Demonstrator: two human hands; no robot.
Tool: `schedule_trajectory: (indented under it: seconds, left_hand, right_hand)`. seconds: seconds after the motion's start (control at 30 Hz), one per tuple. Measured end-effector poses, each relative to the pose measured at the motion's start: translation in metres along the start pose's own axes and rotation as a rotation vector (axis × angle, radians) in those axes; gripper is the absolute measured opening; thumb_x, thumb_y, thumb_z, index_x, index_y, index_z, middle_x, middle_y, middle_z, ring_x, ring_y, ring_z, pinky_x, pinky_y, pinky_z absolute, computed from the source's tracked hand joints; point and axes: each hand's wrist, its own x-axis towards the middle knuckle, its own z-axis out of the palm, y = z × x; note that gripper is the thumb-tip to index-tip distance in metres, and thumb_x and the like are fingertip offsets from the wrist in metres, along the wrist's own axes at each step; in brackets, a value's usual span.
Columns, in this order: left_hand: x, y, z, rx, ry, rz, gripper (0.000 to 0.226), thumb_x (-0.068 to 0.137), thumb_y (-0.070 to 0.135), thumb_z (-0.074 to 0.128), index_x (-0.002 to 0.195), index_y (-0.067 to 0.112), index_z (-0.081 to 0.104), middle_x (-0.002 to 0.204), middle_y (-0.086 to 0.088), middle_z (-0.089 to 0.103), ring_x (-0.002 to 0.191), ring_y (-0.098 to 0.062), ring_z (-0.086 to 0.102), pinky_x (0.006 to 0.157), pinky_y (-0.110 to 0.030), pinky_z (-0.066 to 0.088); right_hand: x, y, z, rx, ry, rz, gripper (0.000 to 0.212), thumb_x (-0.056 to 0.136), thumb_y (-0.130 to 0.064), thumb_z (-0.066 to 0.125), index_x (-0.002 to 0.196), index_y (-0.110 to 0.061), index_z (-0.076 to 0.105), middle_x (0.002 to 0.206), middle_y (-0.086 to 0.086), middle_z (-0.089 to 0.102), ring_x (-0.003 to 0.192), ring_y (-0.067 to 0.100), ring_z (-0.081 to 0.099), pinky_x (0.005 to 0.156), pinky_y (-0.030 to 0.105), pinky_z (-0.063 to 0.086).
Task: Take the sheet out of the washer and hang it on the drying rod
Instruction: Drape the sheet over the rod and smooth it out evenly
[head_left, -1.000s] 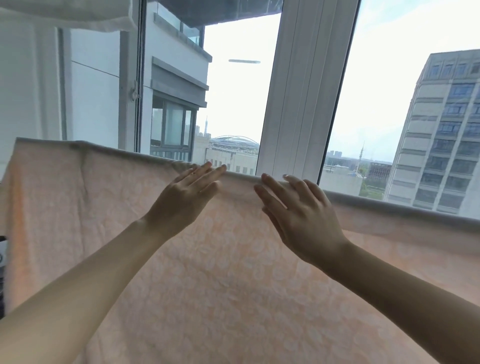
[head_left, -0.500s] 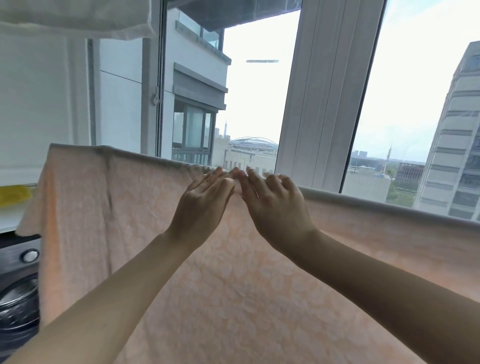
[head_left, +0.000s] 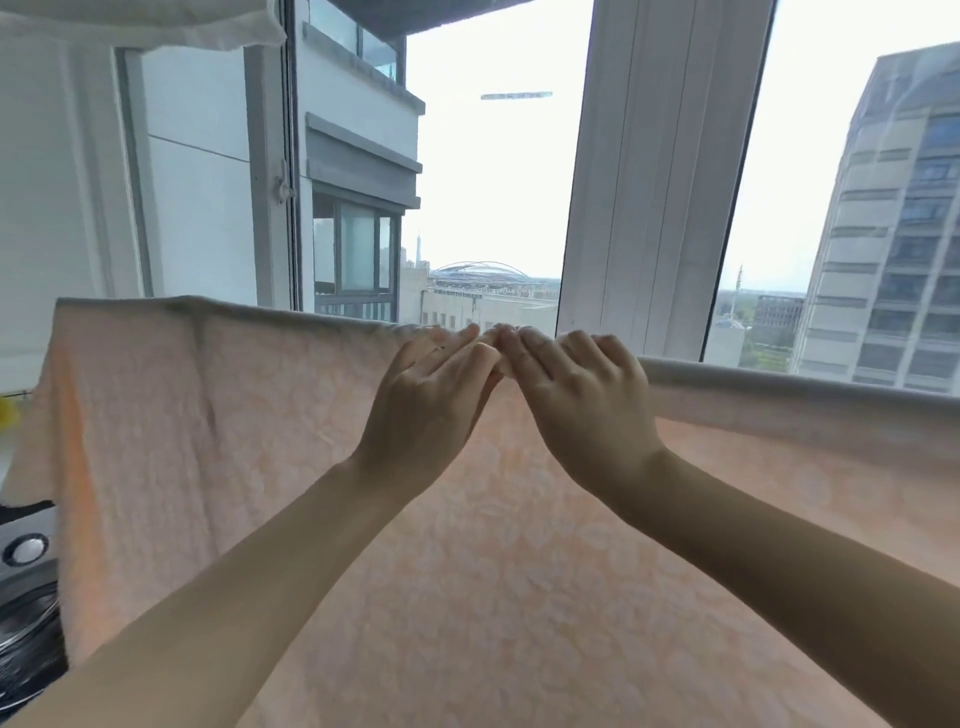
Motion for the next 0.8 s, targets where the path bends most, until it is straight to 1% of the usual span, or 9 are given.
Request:
schedule_trajectory:
  seconds: [0.1,0.2,0.27,0.4,0.47,0.53,0.6,0.7,0.8]
  left_hand:
    - [-0.005,-0.024,-0.005,-0.052,-0.048,0.077,0.014,0.096,0.017,0.055,0.105,0.006,0.058,0.125,-0.010,0.065,0.119,-0.028,0.060,0.108,-0.048,0.039]
    - [-0.002,-0.050,-0.012,-0.052,-0.101,0.034,0.028,0.089,0.003,0.064,0.117,0.006,0.059,0.110,-0.011,0.071,0.103,-0.029,0.067,0.104,-0.043,0.040]
    - [0.002,-0.066,-0.014,-0.056,-0.167,0.004,0.032,0.089,0.001,0.063,0.121,0.006,0.061,0.102,-0.011,0.072,0.095,-0.031,0.068,0.097,-0.040,0.045]
    - [0.007,-0.083,-0.018,-0.159,-0.223,-0.004,0.023,0.094,0.018,0.053,0.110,0.005,0.065,0.101,-0.010,0.072,0.094,-0.028,0.069,0.088,-0.038,0.054]
    - [0.010,-0.085,-0.017,-0.150,-0.218,0.003,0.024,0.095,0.023,0.050,0.102,0.005,0.064,0.096,-0.010,0.073,0.090,-0.028,0.070,0.088,-0.033,0.051]
    - [0.012,-0.086,-0.016,-0.107,-0.200,0.054,0.018,0.094,0.019,0.051,0.098,0.005,0.061,0.092,-0.011,0.072,0.086,-0.029,0.070,0.090,-0.032,0.048]
    - [0.008,-0.092,-0.017,-0.056,-0.189,0.149,0.009,0.091,0.008,0.059,0.098,0.004,0.060,0.104,-0.014,0.071,0.094,-0.031,0.070,0.097,-0.037,0.043]
    - [-0.009,-0.103,-0.018,-0.006,-0.198,0.267,0.022,0.088,0.002,0.064,0.109,0.003,0.059,0.131,-0.014,0.060,0.119,-0.029,0.059,0.106,-0.044,0.037]
    - [-0.021,-0.107,-0.013,0.013,-0.155,0.226,0.019,0.089,0.004,0.063,0.108,0.003,0.059,0.134,-0.013,0.058,0.122,-0.033,0.057,0.107,-0.048,0.038]
  right_hand:
    - [-0.006,0.005,0.003,-0.007,0.051,-0.047,0.043,0.090,-0.015,0.065,0.132,-0.011,0.058,0.125,0.007,0.065,0.094,0.027,0.065,0.078,0.040,0.050]
    - [-0.010,0.009,0.003,-0.012,0.077,-0.088,0.042,0.091,-0.014,0.064,0.133,-0.013,0.057,0.128,0.008,0.063,0.096,0.026,0.064,0.082,0.040,0.048]
    - [-0.012,0.011,0.003,-0.017,0.077,-0.101,0.043,0.092,-0.013,0.063,0.134,-0.013,0.056,0.129,0.009,0.062,0.097,0.026,0.064,0.083,0.041,0.048]
    - [-0.012,0.013,0.004,-0.016,0.093,-0.109,0.043,0.090,-0.011,0.066,0.132,-0.013,0.058,0.126,0.008,0.064,0.095,0.024,0.064,0.080,0.038,0.047]
    - [-0.011,0.011,0.004,-0.019,0.100,-0.117,0.044,0.088,-0.011,0.068,0.131,-0.013,0.059,0.124,0.008,0.065,0.092,0.024,0.064,0.078,0.037,0.046]
    - [-0.010,0.009,0.003,-0.025,0.111,-0.109,0.043,0.088,-0.012,0.069,0.130,-0.013,0.061,0.122,0.006,0.066,0.090,0.022,0.064,0.076,0.035,0.045]
    - [-0.010,0.009,0.001,-0.036,0.127,-0.081,0.041,0.088,-0.013,0.069,0.128,-0.014,0.062,0.120,0.004,0.067,0.088,0.021,0.064,0.074,0.034,0.044]
    - [-0.011,0.008,0.000,-0.057,0.132,-0.088,0.038,0.091,-0.011,0.066,0.128,-0.015,0.063,0.121,0.002,0.067,0.087,0.019,0.064,0.074,0.033,0.043]
    - [-0.008,0.003,0.001,-0.036,0.093,-0.085,0.037,0.092,-0.014,0.064,0.129,-0.014,0.062,0.125,0.004,0.065,0.094,0.021,0.065,0.079,0.035,0.044]
